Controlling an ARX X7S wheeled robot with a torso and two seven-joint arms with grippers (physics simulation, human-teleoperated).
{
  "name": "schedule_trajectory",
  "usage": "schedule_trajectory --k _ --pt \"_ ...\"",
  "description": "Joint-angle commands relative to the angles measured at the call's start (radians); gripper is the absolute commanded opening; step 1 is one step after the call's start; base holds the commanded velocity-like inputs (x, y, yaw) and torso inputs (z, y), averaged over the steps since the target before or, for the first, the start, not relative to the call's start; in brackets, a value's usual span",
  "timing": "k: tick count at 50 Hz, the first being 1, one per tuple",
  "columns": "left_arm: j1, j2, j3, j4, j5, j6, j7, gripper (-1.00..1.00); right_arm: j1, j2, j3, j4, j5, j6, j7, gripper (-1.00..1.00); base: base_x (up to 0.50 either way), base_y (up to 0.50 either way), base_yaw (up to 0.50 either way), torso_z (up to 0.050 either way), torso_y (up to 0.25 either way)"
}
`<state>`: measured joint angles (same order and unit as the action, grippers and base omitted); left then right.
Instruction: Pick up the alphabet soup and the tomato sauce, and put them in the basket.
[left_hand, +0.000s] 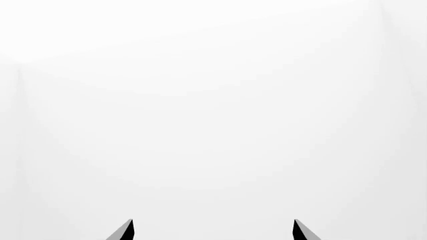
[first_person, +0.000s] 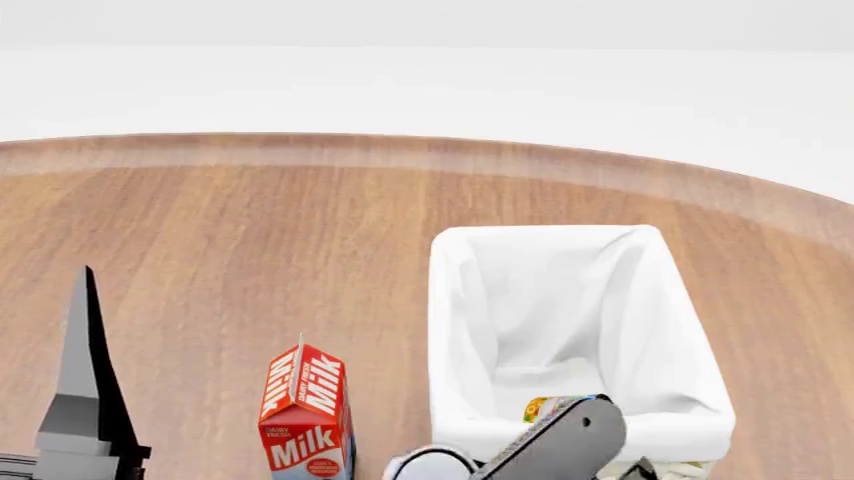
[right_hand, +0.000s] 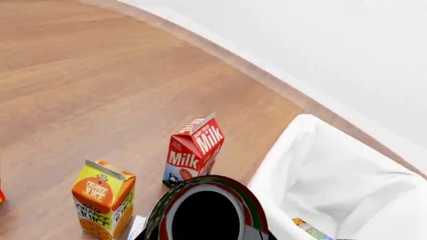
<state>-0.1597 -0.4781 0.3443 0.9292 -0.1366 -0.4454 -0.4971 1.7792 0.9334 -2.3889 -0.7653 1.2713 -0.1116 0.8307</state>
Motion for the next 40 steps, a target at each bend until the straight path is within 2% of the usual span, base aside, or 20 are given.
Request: schedule_trajectory --k 1,3,4,11,21,28,30,40 --pt "-0.004 0.0 0.007 -0.002 0.002 -0.001 -0.003 1.0 0.171 0.106 0.06 -0.034 0.075 0.013 -0.056 -1.0 0.0 0.0 0.0 0.0 0.0" --pt "-0.002 -0.001 0.007 -0.004 0.001 0.002 -0.002 1.0 0.145 0.112 0.065 -0.018 0.052 -0.014 -0.052 -1.0 0.0 0.0 0.0 0.0 0.0" --pt "-0.003 -0.001 0.007 -0.002 0.0 -0.001 -0.003 1.0 0.194 0.125 0.079 -0.028 0.097 -0.001 -0.066 -1.0 0.0 0.0 0.0 0.0 0.0" --pt "-0.002 -0.003 0.006 0.0 -0.003 -0.002 -0.004 1.0 0.243 0.155 0.128 -0.001 0.158 -0.041 -0.078 -1.0 0.0 0.0 0.0 0.0 0.0" --pt "-0.013 -0.001 0.009 0.002 -0.005 -0.012 -0.005 1.0 0.206 0.143 0.16 0.073 0.168 -0.106 -0.079 -1.0 0.0 0.0 0.0 0.0 0.0" --pt "-0.01 -0.003 0.012 -0.009 -0.002 0.004 -0.005 1.0 0.122 0.049 0.182 0.241 0.219 -0.168 -0.108 -1.0 0.0 0.0 0.0 0.0 0.0" --pt "-0.008 -0.003 0.014 -0.016 -0.001 0.011 -0.005 1.0 0.149 0.025 0.195 0.286 0.288 -0.142 -0.135 -1.0 0.0 0.0 0.0 0.0 0.0" --pt "-0.007 -0.006 0.007 -0.008 -0.01 0.006 -0.008 1.0 0.073 -0.111 0.218 0.519 0.387 -0.146 -0.184 -1.0 0.0 0.0 0.0 0.0 0.001"
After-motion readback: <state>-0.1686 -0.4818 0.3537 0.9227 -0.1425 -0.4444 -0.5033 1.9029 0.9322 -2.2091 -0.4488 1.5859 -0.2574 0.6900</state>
